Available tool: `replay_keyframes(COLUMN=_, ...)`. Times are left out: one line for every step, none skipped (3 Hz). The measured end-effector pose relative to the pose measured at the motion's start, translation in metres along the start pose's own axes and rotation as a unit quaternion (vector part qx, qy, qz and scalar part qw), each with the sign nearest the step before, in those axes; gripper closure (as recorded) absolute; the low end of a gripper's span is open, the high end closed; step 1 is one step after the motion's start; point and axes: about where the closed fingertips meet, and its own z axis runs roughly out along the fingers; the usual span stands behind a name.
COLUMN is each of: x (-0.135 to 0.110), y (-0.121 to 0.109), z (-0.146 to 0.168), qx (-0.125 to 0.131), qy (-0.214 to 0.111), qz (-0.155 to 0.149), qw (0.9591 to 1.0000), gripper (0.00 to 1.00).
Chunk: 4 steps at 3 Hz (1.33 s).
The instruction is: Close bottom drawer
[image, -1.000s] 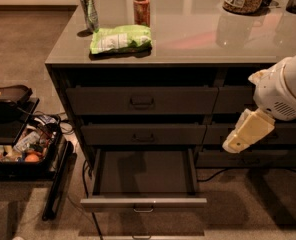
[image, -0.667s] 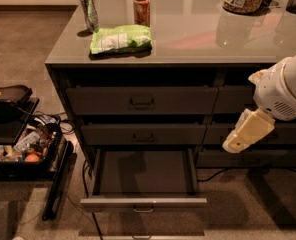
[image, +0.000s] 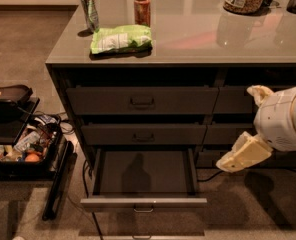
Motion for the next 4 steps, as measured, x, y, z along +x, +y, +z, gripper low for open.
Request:
replay_keyframes(x=0.014, y=0.008, z=0.031, qx=-0.023, qy=-0.061, qz=0.02, qw=0.9977, gripper=0.0)
replay_keyframes(x=0.015, y=0.012, z=0.049, qx=-0.044, qy=-0.091, qz=0.025, qw=0.9946, gripper=0.0)
replay_keyframes(x=0.014, y=0.012, z=0.048, qx=-0.044, qy=-0.091, qz=0.024, qw=0.9946, gripper=0.0)
replay_keyframes(x=0.011, y=0.019, z=0.061, qx=-0.069, qy=-0.112, qz=0.033, qw=0.9907, gripper=0.0)
